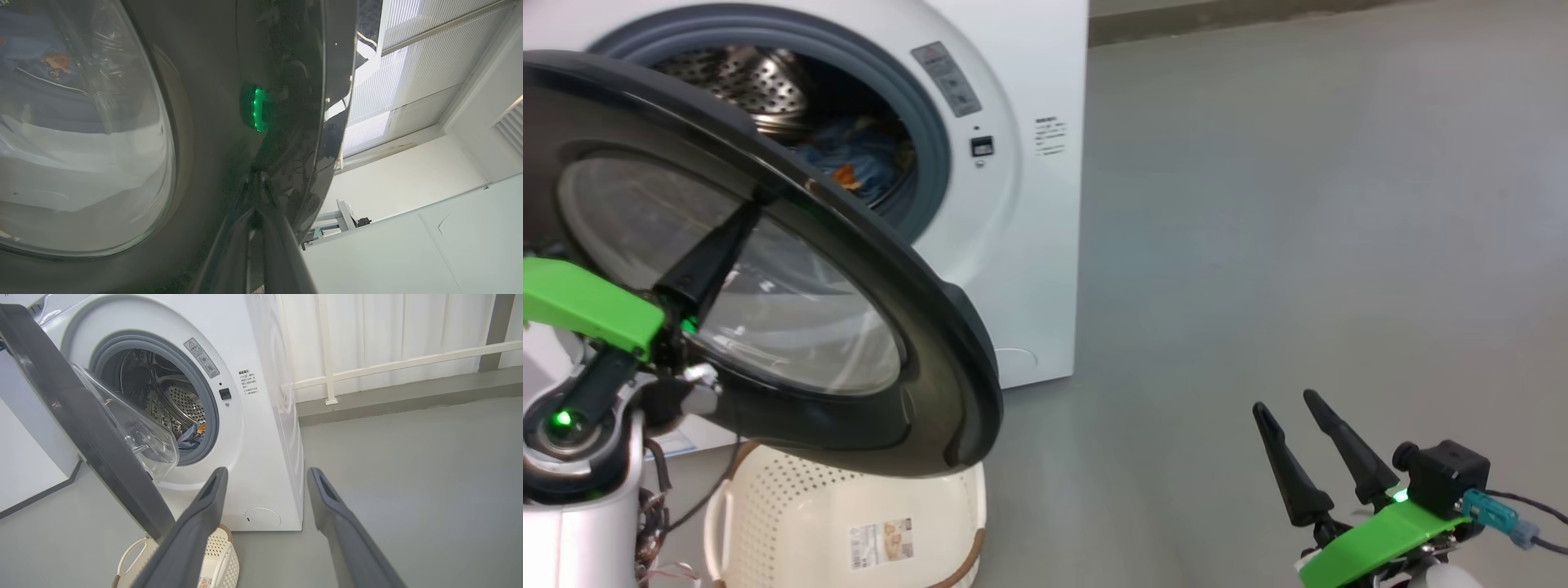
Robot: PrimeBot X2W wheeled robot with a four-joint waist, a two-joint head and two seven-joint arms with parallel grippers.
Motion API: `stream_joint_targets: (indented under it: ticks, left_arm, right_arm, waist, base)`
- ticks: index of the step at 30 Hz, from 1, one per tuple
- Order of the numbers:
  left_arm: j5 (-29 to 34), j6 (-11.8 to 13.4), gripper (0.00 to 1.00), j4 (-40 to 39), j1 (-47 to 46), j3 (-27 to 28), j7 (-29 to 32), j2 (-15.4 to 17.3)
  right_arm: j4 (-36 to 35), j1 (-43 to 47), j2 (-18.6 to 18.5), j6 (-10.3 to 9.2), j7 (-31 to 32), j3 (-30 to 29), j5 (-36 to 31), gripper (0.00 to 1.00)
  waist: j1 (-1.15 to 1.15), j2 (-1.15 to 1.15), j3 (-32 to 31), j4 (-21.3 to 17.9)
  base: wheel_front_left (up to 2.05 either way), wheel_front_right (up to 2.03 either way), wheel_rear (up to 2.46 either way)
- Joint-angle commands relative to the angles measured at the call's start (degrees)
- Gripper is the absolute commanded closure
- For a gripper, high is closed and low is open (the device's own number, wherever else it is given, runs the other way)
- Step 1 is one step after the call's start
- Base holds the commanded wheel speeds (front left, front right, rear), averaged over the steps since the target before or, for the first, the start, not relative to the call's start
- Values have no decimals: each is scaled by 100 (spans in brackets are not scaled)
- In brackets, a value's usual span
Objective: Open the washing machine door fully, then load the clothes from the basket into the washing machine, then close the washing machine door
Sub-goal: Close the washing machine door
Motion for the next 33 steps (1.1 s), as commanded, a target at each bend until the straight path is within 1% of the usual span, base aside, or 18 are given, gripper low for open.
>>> stream_joint_targets:
  ticks: [1,18,26,33]
  left_arm:
    - [88,-97,100,-15,-373,240,-94,225]
    - [425,-383,100,900,-896,480,-644,446]
    - [523,-570,100,1358,-1100,572,-858,546]
    - [562,-681,100,1687,-1272,657,-984,642]
  right_arm:
    - [-154,-268,-66,9,-28,78,38,0]
    - [-193,-347,1,9,-28,19,31,0]
    - [-203,-381,38,9,-28,-12,24,0]
    - [-216,-410,57,9,-28,-13,18,0]
  waist:
    - [0,0,86,-202]
    - [0,0,305,-705]
    - [0,0,384,-839]
    - [0,0,450,-929]
  base:
    - [0,0,0]
    - [0,0,0]
    - [0,0,0]
    - [0,0,0]
